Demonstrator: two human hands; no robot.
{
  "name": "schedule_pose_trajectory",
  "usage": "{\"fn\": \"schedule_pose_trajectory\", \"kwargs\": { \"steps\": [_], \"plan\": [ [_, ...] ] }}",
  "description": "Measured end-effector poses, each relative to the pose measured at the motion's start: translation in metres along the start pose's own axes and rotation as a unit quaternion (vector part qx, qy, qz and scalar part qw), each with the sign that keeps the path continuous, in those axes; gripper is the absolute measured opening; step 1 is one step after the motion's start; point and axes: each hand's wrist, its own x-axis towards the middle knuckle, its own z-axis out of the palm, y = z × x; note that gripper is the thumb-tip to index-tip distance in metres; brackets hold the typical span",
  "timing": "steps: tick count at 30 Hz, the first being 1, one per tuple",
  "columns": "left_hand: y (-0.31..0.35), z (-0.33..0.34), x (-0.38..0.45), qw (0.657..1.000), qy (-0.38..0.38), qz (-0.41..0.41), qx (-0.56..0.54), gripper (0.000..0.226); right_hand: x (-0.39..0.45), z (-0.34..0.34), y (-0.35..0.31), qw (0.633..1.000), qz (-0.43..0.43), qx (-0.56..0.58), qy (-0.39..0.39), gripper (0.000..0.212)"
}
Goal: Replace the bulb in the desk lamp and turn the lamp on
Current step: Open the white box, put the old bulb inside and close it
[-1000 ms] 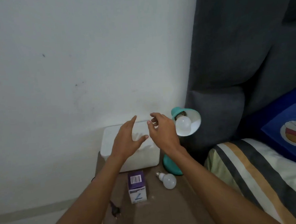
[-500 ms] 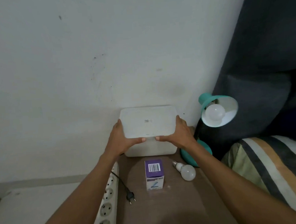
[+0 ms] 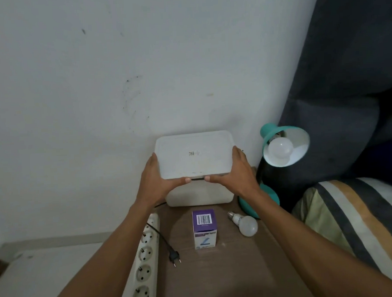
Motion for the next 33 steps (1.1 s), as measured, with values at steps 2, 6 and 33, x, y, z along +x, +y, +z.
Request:
{"fn": "schedule_pose_trajectory", "kwargs": {
  "steps": [2,6,33],
  "plan": [
    [0.008,-0.008,-0.01,1.0,0.009,0.008,0.002,0.11,-0.01,-0.006,-0.009,1.0,-0.01,0.012,0.008,0.108],
    [0.024,-0.023,-0.044,0.999,0.019,0.026,0.007,0.113,-0.045,-0.019,-0.023,0.999,-0.031,0.029,0.021,0.103],
    [-0.01,0.036,-0.34,0.979,-0.117,-0.146,0.082,0.129,-0.33,-0.003,0.09,0.988,0.118,-0.062,-0.076,0.117]
  ]
}}
